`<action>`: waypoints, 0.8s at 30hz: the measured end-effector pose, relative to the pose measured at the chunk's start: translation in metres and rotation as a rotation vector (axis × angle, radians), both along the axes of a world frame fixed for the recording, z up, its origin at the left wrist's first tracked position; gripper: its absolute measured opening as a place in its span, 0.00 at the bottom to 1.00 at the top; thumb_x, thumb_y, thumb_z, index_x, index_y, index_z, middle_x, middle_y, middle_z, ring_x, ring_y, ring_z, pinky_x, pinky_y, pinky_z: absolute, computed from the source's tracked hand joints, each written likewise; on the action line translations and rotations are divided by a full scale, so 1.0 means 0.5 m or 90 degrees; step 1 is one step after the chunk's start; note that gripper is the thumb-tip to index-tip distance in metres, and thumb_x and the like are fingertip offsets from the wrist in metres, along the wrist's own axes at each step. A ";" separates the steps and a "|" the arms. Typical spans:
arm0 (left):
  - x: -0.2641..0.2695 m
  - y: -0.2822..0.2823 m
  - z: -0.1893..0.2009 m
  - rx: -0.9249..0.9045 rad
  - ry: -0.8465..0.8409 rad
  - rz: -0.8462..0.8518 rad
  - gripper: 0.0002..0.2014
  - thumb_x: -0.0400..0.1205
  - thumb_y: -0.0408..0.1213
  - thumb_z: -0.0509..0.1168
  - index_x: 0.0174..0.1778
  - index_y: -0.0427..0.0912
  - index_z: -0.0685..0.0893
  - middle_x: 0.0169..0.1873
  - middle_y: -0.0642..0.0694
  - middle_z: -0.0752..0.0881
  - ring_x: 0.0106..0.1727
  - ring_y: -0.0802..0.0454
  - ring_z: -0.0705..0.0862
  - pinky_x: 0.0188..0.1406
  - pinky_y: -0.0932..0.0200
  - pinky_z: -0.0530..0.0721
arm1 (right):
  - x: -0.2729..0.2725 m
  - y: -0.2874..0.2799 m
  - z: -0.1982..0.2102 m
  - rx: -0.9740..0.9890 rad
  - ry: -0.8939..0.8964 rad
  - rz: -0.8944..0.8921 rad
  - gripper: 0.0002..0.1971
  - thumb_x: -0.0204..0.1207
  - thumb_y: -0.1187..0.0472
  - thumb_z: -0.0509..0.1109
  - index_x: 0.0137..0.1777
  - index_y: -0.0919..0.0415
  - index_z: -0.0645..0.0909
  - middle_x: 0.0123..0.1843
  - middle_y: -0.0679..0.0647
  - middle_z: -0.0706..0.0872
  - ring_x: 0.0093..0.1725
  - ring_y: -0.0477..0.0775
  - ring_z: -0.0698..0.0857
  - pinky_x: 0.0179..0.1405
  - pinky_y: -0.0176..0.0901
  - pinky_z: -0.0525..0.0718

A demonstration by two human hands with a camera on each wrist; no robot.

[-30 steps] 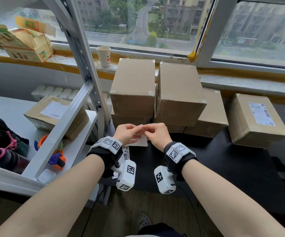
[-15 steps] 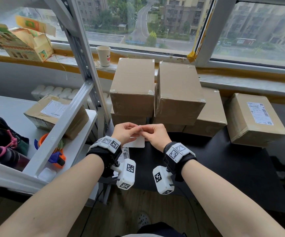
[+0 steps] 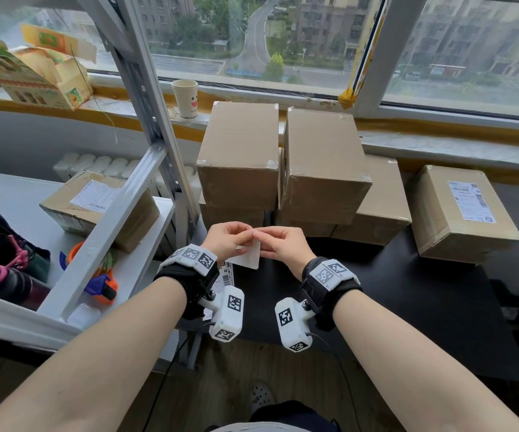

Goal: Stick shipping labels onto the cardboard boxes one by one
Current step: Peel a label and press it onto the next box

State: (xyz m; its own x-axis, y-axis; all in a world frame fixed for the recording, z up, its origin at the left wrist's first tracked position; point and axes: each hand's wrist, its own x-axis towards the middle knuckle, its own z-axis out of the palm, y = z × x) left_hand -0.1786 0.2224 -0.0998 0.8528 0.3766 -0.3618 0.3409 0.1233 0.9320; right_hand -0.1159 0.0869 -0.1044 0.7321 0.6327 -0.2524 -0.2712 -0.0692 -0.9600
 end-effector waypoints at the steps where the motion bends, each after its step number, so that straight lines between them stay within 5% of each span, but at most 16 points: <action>1: 0.000 0.000 0.001 0.002 0.000 -0.005 0.05 0.80 0.32 0.68 0.38 0.42 0.85 0.38 0.44 0.85 0.42 0.53 0.84 0.47 0.59 0.83 | 0.000 -0.001 0.001 0.005 0.013 -0.004 0.11 0.77 0.64 0.71 0.56 0.69 0.86 0.51 0.63 0.89 0.47 0.52 0.90 0.45 0.37 0.88; 13: 0.002 -0.002 0.002 0.053 0.017 0.018 0.05 0.75 0.30 0.73 0.34 0.37 0.85 0.34 0.41 0.85 0.38 0.52 0.84 0.44 0.63 0.83 | 0.017 0.002 -0.006 -0.019 0.055 -0.066 0.06 0.81 0.66 0.65 0.48 0.67 0.82 0.42 0.60 0.87 0.40 0.53 0.88 0.40 0.37 0.89; 19: 0.012 -0.011 -0.005 0.045 0.021 0.088 0.14 0.72 0.24 0.73 0.23 0.37 0.79 0.25 0.42 0.82 0.33 0.50 0.84 0.37 0.65 0.86 | 0.014 0.008 -0.002 -0.022 0.087 -0.045 0.14 0.81 0.62 0.66 0.57 0.74 0.82 0.50 0.66 0.87 0.46 0.57 0.89 0.45 0.39 0.89; 24: 0.013 -0.009 -0.010 0.043 0.019 0.064 0.09 0.70 0.27 0.77 0.30 0.38 0.82 0.33 0.38 0.86 0.37 0.49 0.85 0.36 0.65 0.85 | 0.012 -0.005 -0.006 -0.018 0.043 -0.042 0.15 0.75 0.64 0.73 0.57 0.75 0.84 0.54 0.69 0.88 0.53 0.60 0.88 0.52 0.43 0.88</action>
